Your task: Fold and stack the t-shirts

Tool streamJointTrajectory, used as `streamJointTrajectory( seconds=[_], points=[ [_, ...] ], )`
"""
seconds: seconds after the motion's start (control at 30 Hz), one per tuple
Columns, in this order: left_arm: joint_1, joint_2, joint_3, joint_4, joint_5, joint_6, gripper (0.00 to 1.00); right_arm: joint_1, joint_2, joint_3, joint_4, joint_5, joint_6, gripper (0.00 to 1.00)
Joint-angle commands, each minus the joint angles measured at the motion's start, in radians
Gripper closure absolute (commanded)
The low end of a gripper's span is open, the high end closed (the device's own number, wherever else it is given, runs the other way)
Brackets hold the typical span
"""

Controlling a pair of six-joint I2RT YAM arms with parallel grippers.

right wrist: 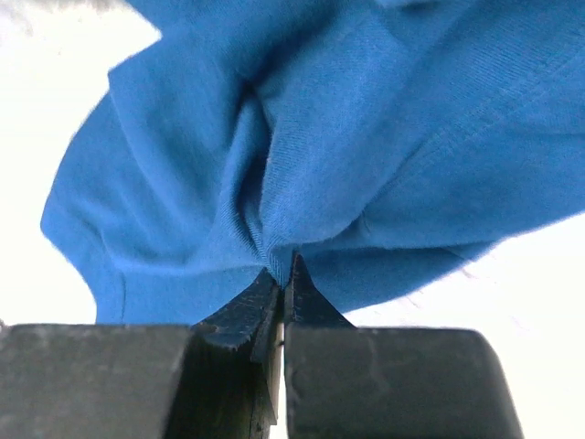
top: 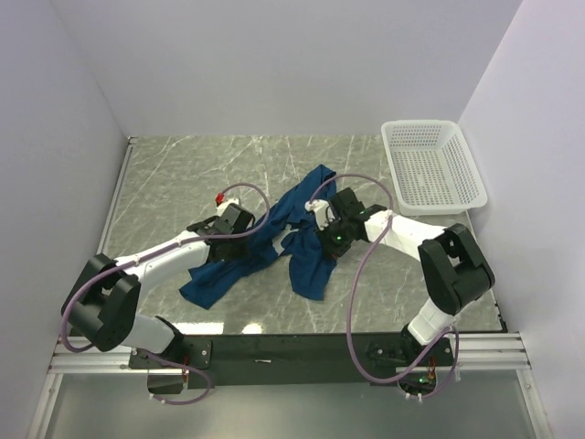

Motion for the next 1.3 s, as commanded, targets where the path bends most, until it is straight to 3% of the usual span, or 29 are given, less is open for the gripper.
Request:
streamJointTrajectory(
  seconds=[0.0, 0.13, 0.3, 0.4, 0.47, 0.53, 0.57, 0.6, 0.67, 0.83, 0.97, 1.03, 1.07, 1.13, 1.27],
  points=[
    [-0.002, -0.002, 0.07, -0.011, -0.098, 0.057, 0.99, -0.093, -0.081, 0.07, -0.161, -0.107, -0.191, 1.0],
    [0.099, -0.052, 0.159, -0.054, -0.151, 0.133, 0.99, -0.199, -0.214, 0.044, -0.327, -0.143, -0.401, 1.0],
    [0.432, -0.063, 0.368, -0.014, -0.024, 0.25, 1.0, -0.315, -0.513, -0.161, -0.436, 0.13, -0.586, 1.0],
    [0.543, 0.043, 0.553, -0.048, 0.108, 0.258, 0.99, -0.402, -0.633, -0.224, -0.499, 0.144, -0.678, 1.0],
    [0.552, 0.116, 0.627, -0.069, 0.173, 0.259, 0.7, -0.443, -0.685, -0.246, -0.504, 0.184, -0.673, 0.95],
    [0.551, 0.171, 0.721, -0.135, 0.211, 0.256, 0.38, -0.483, -0.716, -0.262, -0.473, 0.241, -0.641, 0.78],
    [0.551, 0.176, 0.742, -0.146, 0.212, 0.255, 0.32, -0.498, -0.745, -0.255, -0.454, 0.253, -0.626, 0.49],
    [0.551, 0.169, 0.736, -0.15, 0.216, 0.258, 0.23, -0.518, -0.756, -0.246, -0.452, 0.243, -0.629, 0.39],
    [0.551, 0.109, 0.675, -0.132, 0.25, 0.261, 0.21, -0.555, -0.781, -0.221, -0.485, 0.133, -0.656, 0.28],
    [0.551, -0.111, 0.45, -0.118, 0.398, 0.232, 0.21, -0.554, -0.772, -0.14, -0.775, -0.225, -0.996, 0.26],
    [0.545, -0.302, 0.075, -0.088, 0.598, 0.044, 0.22, -0.538, -0.695, -0.131, -0.725, -0.383, -0.963, 0.25],
    [0.485, -0.392, -0.062, -0.036, 0.662, -0.029, 0.23, -0.45, -0.62, -0.124, -0.696, -0.444, -0.916, 0.25],
    [0.451, -0.415, -0.172, -0.014, 0.658, -0.108, 0.22, -0.416, -0.601, -0.121, -0.64, -0.451, -0.879, 0.25],
    [0.329, -0.431, -0.238, -0.032, 0.602, -0.161, 0.21, -0.329, -0.548, -0.12, -0.569, -0.428, -0.763, 0.25],
    [0.209, -0.355, -0.229, -0.129, 0.373, -0.247, 0.21, -0.262, -0.482, -0.071, -0.423, -0.4, -0.601, 0.25]
  ],
)
